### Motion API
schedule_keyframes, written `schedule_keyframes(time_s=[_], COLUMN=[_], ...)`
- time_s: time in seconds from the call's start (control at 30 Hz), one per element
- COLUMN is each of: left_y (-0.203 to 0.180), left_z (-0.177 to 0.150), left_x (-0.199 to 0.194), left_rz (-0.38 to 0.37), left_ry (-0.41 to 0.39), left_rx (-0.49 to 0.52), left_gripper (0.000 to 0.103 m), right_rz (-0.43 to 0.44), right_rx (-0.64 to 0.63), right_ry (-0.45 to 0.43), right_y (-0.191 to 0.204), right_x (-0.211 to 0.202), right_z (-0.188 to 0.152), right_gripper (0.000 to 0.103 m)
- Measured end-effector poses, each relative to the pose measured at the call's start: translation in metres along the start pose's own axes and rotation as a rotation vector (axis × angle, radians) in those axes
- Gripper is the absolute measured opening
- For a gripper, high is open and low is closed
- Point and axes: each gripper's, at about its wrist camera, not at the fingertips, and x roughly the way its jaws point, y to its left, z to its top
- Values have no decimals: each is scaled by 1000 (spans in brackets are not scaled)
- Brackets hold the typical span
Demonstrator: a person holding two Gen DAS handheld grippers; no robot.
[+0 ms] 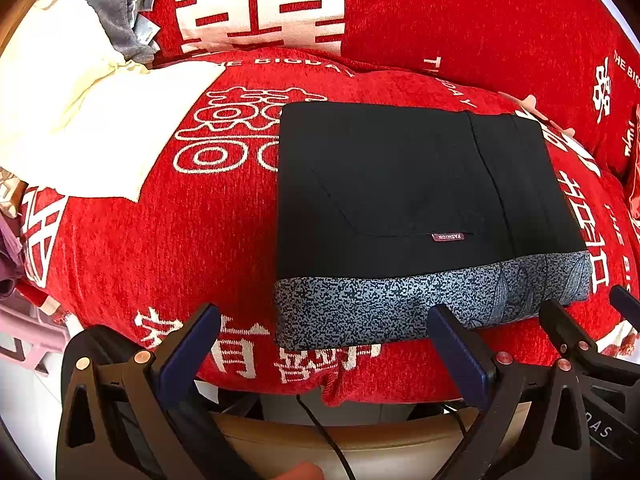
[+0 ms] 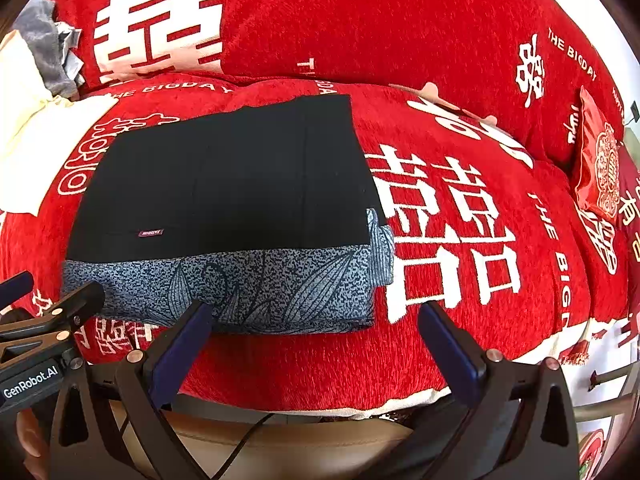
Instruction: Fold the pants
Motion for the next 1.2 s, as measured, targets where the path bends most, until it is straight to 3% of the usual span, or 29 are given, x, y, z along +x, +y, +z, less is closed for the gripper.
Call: schedule_keyframes(time_s=[1.2], left_y=[3], left_z=[-1], left_x=[6], left_rz=[-5], left_ry=[19], left_rx=[-2], left_gripper=[103], right_rz=[-2], right_rx=[0], right_ry=[-2], right_y=[1], right_x=[-1], right_z=[1], right_gripper=[103])
